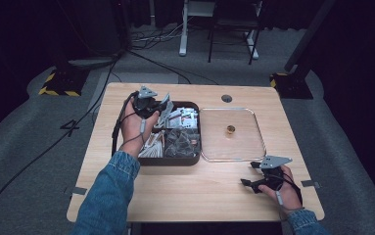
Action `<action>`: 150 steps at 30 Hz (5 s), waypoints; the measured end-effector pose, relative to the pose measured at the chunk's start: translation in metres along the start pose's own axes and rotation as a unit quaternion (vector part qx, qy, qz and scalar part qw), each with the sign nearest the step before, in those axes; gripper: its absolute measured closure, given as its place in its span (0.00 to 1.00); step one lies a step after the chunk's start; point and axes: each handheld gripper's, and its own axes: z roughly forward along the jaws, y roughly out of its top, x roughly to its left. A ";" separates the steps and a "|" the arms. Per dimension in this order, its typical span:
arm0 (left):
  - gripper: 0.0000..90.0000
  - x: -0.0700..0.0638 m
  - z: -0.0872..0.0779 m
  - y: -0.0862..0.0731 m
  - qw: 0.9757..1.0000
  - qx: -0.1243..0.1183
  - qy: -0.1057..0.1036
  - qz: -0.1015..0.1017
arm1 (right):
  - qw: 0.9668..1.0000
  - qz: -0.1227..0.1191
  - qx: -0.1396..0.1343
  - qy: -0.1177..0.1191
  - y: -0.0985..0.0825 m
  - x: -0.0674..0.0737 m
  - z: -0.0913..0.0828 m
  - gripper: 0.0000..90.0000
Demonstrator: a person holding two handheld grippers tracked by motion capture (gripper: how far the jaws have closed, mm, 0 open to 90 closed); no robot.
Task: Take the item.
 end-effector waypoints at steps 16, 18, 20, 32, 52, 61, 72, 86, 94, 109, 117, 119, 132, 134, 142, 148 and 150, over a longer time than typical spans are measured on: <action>0.99 -0.045 -0.084 -0.025 0.997 -0.019 -0.060 0.047 | 1.000 -0.010 -0.001 0.014 0.003 -0.004 0.004 0.19; 0.99 -0.049 -0.094 -0.032 0.997 -0.021 -0.059 0.054 | 1.000 -0.010 0.000 0.016 0.005 -0.005 0.005 0.19; 0.99 -0.053 -0.103 -0.042 0.996 -0.028 -0.062 0.053 | 1.000 -0.012 0.000 0.017 0.006 -0.006 0.007 0.19; 0.99 -0.069 -0.122 -0.072 0.994 -0.008 -0.081 0.073 | 1.000 -0.015 0.000 0.020 0.008 -0.007 0.008 0.19; 0.99 -0.098 -0.103 -0.127 0.983 0.043 -0.117 0.133 | 1.000 -0.017 0.000 0.023 0.008 -0.008 0.009 0.19; 0.99 -0.109 -0.079 -0.143 0.975 0.083 -0.124 0.166 | 1.000 -0.017 0.000 0.023 0.008 -0.008 0.009 0.19; 0.99 -0.118 -0.067 -0.152 0.967 0.113 -0.127 0.192 | 1.000 -0.017 0.000 0.023 0.008 -0.008 0.009 0.19; 0.89 -0.128 -0.059 -0.162 0.951 0.159 -0.212 0.160 | 1.000 -0.017 0.000 0.023 0.008 -0.008 0.009 0.19; 0.54 -0.132 -0.054 -0.164 0.945 0.153 -0.261 0.128 | 1.000 -0.017 0.000 0.023 0.008 -0.008 0.009 0.19; 0.46 -0.128 -0.052 -0.166 0.946 0.152 -0.255 0.126 | 1.000 -0.017 0.000 0.023 0.008 -0.008 0.009 0.19; 0.46 -0.122 -0.058 -0.155 0.959 0.117 -0.231 0.113 | 1.000 -0.018 0.000 0.023 0.008 -0.008 0.009 0.19; 0.46 -0.119 -0.062 -0.152 0.963 0.107 -0.223 0.107 | 1.000 -0.018 0.000 0.023 0.008 -0.008 0.009 0.19; 0.46 -0.090 -0.093 -0.134 0.985 0.059 -0.136 0.084 | 1.000 -0.018 0.000 0.022 0.008 -0.008 0.009 0.19; 0.45 -0.086 -0.097 -0.133 0.987 0.056 -0.126 0.084 | 1.000 -0.018 0.000 0.022 0.008 -0.008 0.009 0.19; 0.43 -0.066 -0.114 -0.133 0.993 0.050 -0.071 0.085 | 1.000 -0.019 0.000 0.022 0.008 -0.008 0.009 0.19; 0.42 -0.045 -0.125 -0.140 0.994 0.068 -0.016 0.089 | 1.000 -0.019 0.000 0.022 0.008 -0.008 0.009 0.19; 0.42 -0.037 -0.129 -0.144 0.994 0.072 -0.006 0.085 | 1.000 -0.019 0.000 0.022 0.008 -0.008 0.009 0.19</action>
